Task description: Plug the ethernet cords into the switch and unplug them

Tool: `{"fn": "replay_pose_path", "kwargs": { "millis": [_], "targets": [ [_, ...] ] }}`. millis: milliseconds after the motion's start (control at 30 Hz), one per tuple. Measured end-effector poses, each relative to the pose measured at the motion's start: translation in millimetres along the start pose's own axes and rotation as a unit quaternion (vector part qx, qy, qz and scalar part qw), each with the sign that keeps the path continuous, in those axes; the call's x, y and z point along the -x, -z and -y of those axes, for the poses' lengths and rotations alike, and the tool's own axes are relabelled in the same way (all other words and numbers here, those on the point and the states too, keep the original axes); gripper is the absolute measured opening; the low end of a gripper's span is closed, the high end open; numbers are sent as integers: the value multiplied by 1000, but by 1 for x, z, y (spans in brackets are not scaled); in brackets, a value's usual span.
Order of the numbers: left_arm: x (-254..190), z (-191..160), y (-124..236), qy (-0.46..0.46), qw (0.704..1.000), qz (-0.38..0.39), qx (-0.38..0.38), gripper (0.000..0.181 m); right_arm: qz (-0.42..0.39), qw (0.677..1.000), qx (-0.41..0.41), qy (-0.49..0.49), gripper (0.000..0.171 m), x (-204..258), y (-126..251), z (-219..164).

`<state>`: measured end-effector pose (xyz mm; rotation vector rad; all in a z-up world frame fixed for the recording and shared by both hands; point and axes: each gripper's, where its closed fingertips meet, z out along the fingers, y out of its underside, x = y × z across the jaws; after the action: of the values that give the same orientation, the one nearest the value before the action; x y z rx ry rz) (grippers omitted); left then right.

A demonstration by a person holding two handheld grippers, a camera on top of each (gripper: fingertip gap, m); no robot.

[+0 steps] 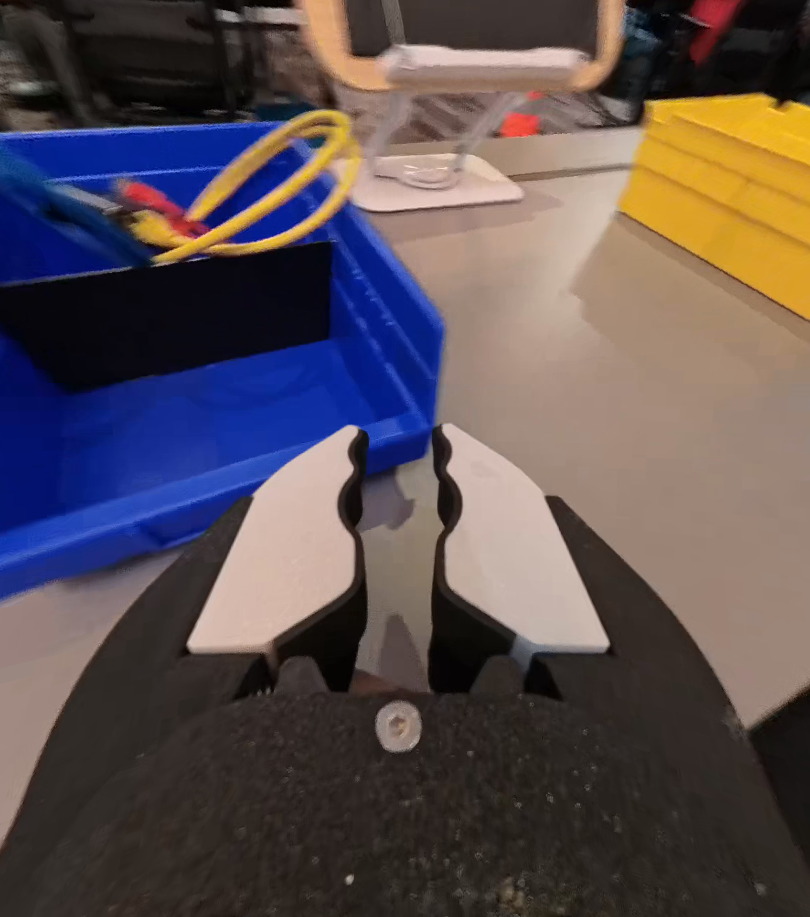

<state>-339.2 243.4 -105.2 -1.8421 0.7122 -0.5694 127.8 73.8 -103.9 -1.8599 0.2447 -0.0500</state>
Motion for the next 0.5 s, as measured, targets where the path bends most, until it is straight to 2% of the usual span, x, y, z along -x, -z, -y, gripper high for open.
{"fn": "replay_pose_path", "kwargs": {
  "millis": [33, 100, 167, 333, 400, 500],
  "targets": [
    [-9, 2, -2, -22, 999, -34, 13, 26, 13, 1000, 3, 6, 38, 12, -1, -1],
    [-11, 14, -6, -55, 996, -65, 39, 40, 43, 999, 4, 21, 38, 37, -2, -3],
    [-6, 37, -9, -72, 992, -90, 57, 42, 68, 997, 5, 44, 38, 60, -4, -5],
    [62, 100, -43, -167, 970, -61, 166, 47, 125, 990, 11, 67, 38, 104, -8, -10],
    [97, 105, -63, -200, 942, -45, 264, 52, 139, 987, 17, 84, 38, 115, -10, -14],
    [143, 105, -92, -252, 885, -14, 392, 57, 143, 983, 28, 115, 38, 121, -14, -22]
  ]
}}
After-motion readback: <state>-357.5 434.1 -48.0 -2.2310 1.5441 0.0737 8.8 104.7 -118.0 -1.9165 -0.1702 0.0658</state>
